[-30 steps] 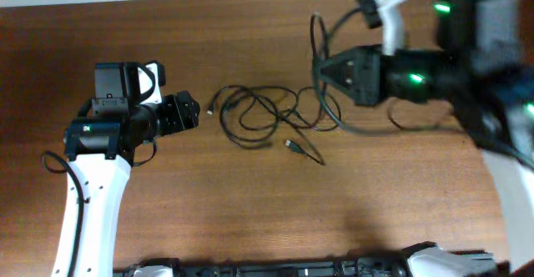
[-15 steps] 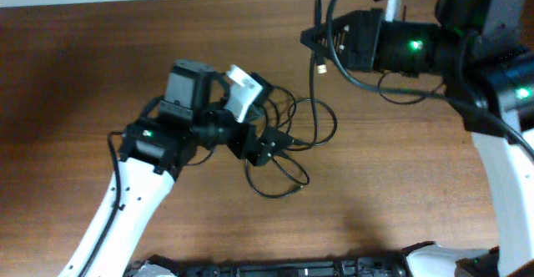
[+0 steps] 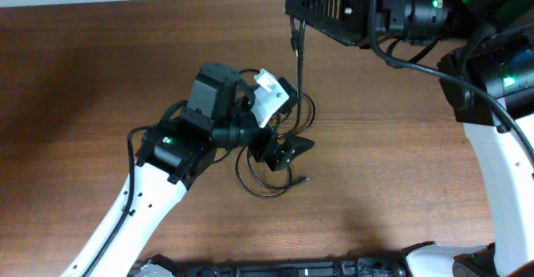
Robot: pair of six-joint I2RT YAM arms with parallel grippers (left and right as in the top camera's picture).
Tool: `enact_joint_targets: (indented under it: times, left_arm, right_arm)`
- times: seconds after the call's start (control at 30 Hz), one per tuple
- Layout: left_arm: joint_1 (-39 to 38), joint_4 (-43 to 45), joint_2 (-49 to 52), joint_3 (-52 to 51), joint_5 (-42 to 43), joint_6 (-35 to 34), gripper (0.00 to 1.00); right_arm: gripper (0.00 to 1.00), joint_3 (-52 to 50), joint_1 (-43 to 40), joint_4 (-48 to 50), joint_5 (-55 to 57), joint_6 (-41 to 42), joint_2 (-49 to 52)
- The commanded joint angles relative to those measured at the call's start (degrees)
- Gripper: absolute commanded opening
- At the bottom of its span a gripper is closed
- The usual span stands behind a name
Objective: Untangle cables
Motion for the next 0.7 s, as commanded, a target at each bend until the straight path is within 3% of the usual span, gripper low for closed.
enact_joint_targets:
  times: [0.0, 0.1, 0.13, 0.27, 0.3, 0.37, 0.5, 0.67]
  left_arm:
    - [3.9, 0.7, -3.7, 1.7, -2.2, -0.9, 0.99]
    - [3.6, -2.0, -3.7, 1.6, -1.3, -0.9, 0.91]
    - [2.2, -3.0, -2.5, 1.6, -1.3, -0.9, 0.79]
    - [-1.6, -3.3, -0.1, 1.6, -1.4, -0.9, 0.73]
    - [-1.7, -3.4, 0.2, 1.6, -1.8, -0.9, 0.67]
    - [-1.7, -3.8, 0.8, 1.6, -3.3, -0.5, 0.42]
    - [-1.7, -4.2, 0.8, 1.6, -3.3, -0.5, 0.36]
    - [-1.7, -4.9, 0.8, 1.6, -3.3, -0.5, 0.00]
  right_arm:
    - [0.04, 0.9, -0.2, 0.4, -2.4, 0.3, -0.9]
    - [0.04, 0.9, -0.2, 0.4, -1.6, 0.3, -0.9]
    - [0.04, 0.9, -0.2, 0.4, -0.5, 0.2, -0.8]
    - [0.04, 0.9, -0.2, 0.5, 2.5, 0.3, -0.8]
    - [0.04, 0.9, -0.2, 0.5, 2.5, 0.3, -0.8]
    - [0.04, 0.9, -0.2, 0.5, 2.5, 0.3, -0.8]
    - [0.04, 0.9, -1.8, 0.4, 2.4, 0.2, -0.7]
    - [0.04, 0.9, -7.9, 0.2, -2.0, -1.6, -0.7]
